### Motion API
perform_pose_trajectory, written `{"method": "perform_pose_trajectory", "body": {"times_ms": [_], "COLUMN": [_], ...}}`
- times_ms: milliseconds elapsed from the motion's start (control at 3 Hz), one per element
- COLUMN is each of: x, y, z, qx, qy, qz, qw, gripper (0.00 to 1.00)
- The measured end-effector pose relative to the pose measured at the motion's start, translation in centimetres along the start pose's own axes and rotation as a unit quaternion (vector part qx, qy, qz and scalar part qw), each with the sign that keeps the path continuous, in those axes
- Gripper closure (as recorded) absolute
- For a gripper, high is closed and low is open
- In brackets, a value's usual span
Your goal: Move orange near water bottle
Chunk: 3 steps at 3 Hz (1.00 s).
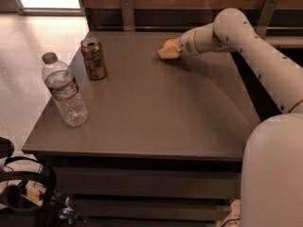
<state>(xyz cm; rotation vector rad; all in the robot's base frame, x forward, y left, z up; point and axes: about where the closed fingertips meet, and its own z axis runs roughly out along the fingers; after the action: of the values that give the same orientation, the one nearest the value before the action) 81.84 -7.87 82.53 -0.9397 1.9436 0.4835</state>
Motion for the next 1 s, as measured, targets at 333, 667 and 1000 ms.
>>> {"method": "perform_pose_trajectory", "body": {"times_ms": [333, 667, 1000], "x": [-0.13, -0.25, -0.3], "y": [0.0, 0.0, 0.0], "z": [-0.08, -0.15, -0.18], "qx": [0.0, 0.0, 0.0], "qy": [0.0, 0.0, 0.0], "qz": [0.0, 0.0, 0.0], "qw": [1.0, 1.0, 1.0], "gripper": [1.0, 1.0, 1.0]}}
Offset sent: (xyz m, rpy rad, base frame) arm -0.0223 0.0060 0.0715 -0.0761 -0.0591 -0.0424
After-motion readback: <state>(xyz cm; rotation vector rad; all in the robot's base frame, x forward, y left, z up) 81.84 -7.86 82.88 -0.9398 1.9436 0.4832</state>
